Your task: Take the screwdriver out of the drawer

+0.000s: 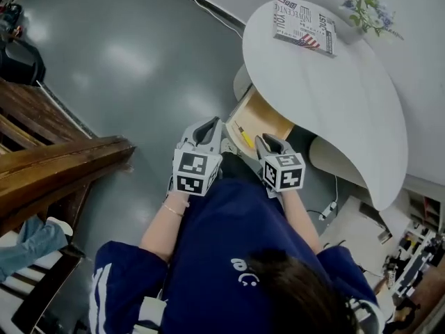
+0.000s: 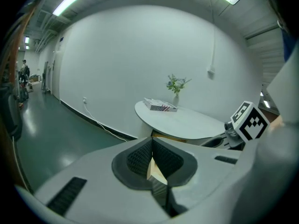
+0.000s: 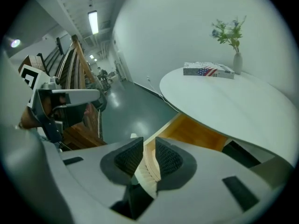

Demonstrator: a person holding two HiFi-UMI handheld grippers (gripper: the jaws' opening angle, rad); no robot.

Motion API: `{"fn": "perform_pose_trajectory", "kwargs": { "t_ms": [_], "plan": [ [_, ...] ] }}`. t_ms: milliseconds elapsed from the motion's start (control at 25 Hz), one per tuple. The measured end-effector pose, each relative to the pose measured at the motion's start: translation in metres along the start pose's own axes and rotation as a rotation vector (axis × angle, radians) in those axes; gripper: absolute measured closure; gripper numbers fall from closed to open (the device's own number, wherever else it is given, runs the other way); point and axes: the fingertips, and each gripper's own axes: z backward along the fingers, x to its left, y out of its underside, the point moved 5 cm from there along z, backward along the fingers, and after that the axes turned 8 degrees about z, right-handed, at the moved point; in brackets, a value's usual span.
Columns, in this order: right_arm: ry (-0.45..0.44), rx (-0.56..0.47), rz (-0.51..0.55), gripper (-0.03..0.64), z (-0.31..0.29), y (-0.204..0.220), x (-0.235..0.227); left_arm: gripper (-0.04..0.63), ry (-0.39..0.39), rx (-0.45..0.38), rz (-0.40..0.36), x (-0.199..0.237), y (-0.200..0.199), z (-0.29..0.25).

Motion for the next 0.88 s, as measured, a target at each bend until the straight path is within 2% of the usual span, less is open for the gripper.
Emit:
{"fn": "perform_pose_trajectory", "kwargs": {
  "t_ms": [280, 400, 480, 880],
  "plan": [
    [-0.121, 0.127, 0.059, 0.486, -0.040, 0.002, -0.008, 0.591, -0.109, 0.028, 0.072, 0.011, 0.006, 0.005],
    [-0.184, 0.175, 0.066, 0.445, -0.055, 0.010, -0.013, 0.591, -0.151, 0.019, 0.116, 0.014, 0.005, 0.004],
    [-0.200, 0.206, 0.080, 0.445, -0.063, 0.015, -0.018, 0.591, -0.180, 0.016, 0.150, 0.014, 0.006, 0.007],
    [-0.294, 0.382, 0.222, 0.445, -0.113, 0.042, -0.026, 0.591, -0.387, 0.028, 0.202, 0.032, 0.020, 0.031]
  ]
}}
